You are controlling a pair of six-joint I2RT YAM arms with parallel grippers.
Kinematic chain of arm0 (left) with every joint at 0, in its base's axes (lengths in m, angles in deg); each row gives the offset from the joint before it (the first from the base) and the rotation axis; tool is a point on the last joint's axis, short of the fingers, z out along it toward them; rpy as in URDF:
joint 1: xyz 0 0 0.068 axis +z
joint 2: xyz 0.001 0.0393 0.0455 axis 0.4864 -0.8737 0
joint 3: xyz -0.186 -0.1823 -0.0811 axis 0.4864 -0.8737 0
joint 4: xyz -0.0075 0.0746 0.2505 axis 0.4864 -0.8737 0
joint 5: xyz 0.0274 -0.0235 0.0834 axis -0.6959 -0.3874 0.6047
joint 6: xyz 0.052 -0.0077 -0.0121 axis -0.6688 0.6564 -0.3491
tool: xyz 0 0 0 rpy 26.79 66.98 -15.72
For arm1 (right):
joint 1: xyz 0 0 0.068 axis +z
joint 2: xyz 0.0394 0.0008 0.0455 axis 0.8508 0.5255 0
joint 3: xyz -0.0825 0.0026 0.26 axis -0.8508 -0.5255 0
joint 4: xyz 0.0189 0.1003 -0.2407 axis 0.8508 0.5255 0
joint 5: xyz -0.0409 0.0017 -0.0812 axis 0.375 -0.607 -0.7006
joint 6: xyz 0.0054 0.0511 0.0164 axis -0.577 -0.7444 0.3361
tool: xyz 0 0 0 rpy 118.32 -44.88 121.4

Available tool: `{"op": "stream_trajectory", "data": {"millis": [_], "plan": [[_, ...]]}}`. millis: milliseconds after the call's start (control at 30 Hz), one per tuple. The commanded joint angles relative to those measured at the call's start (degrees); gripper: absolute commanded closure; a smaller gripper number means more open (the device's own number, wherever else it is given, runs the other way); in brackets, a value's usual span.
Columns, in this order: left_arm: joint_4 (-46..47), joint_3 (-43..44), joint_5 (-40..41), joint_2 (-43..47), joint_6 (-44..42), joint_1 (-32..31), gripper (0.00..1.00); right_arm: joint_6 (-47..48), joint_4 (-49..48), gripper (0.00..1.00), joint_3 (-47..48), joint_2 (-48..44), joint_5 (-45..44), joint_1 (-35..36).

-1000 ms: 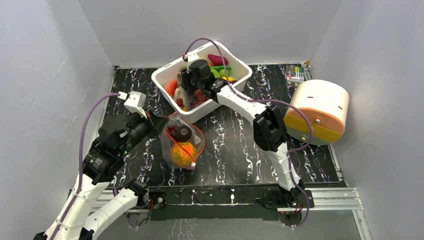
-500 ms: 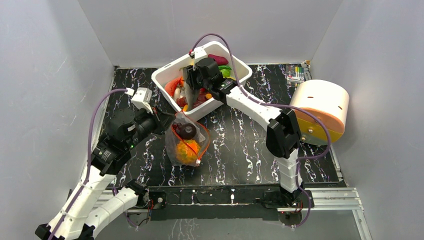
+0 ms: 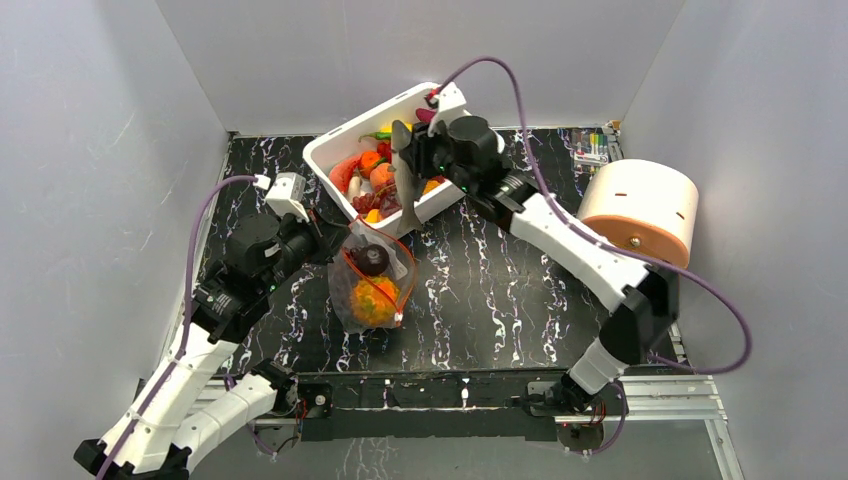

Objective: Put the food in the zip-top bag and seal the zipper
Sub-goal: Place the fake fish in the zipper food storage bag.

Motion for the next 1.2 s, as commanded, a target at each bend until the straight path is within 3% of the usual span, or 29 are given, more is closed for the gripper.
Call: {"op": "stream_trajectory", "data": {"millis": [0,333,867,1167], "plan": [[2.5,-0.2,2.3,-0.1,0.6,-0.2,1.00,-4.2,-6.9,0.87,-7.5,-10.3,0.4,0.6],[4.0,-0.7,1.8,-1.1,2.0,-0.2,1.00,-15.3,-14.5,0.87,-21.2,-23.2,4.6,4.1],[4.2,0.2,-0.7,-0.7,3.9,-0.2,1.00,-6.1,-15.5,0.88,-24.7,-19.9,-4.0,18.2],[7.0,-0.6,-5.8,0.4,2.6,-0.2,1.00,-1.0,-3.4,0.87,-22.9,-19.4,1.9,18.8]]}}
